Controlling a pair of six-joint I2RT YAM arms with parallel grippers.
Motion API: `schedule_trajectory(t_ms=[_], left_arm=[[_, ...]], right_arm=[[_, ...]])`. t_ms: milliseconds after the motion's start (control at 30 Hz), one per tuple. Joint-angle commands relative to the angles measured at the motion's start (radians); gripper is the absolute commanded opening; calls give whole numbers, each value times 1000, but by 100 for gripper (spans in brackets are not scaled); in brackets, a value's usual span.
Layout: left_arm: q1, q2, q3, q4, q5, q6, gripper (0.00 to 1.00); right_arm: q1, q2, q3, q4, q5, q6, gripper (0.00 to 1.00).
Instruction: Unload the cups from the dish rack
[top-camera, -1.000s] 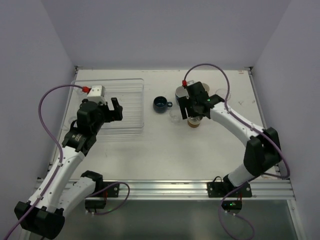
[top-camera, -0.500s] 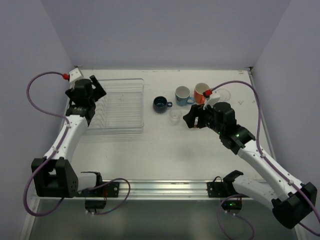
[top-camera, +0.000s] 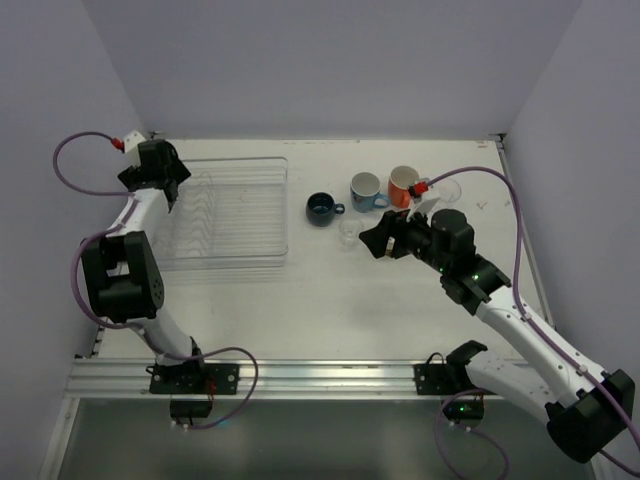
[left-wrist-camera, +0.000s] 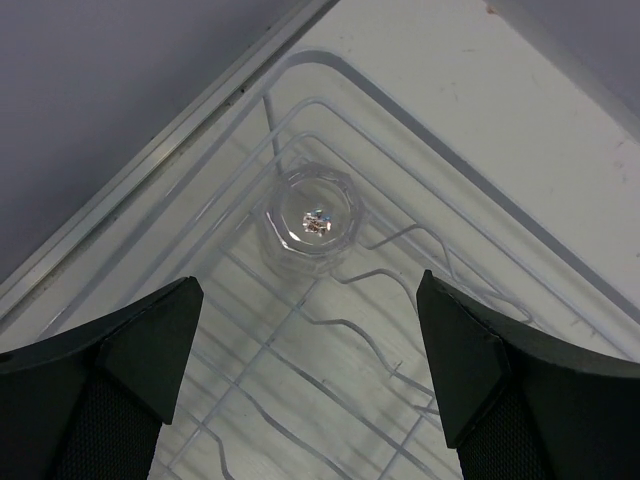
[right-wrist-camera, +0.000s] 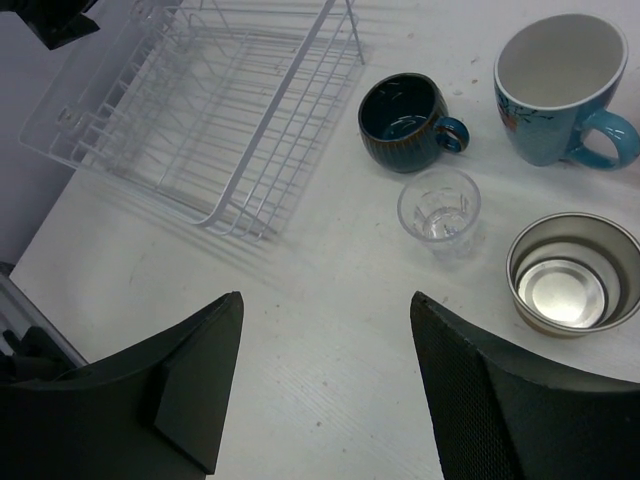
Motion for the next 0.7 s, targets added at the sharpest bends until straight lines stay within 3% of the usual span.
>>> schedule_trajectory(t_ms=[0,267,667], left_arm=[[16,41,61,58,-8,4,96],[36,130,113,75,7,21,95],[55,200,121,141,35,26,81]], right_arm=[[4,-13,-7,54,-25,13,70],[6,1,-7,57,-26,11,70],[6,-4,-7,55,-29,8,70]])
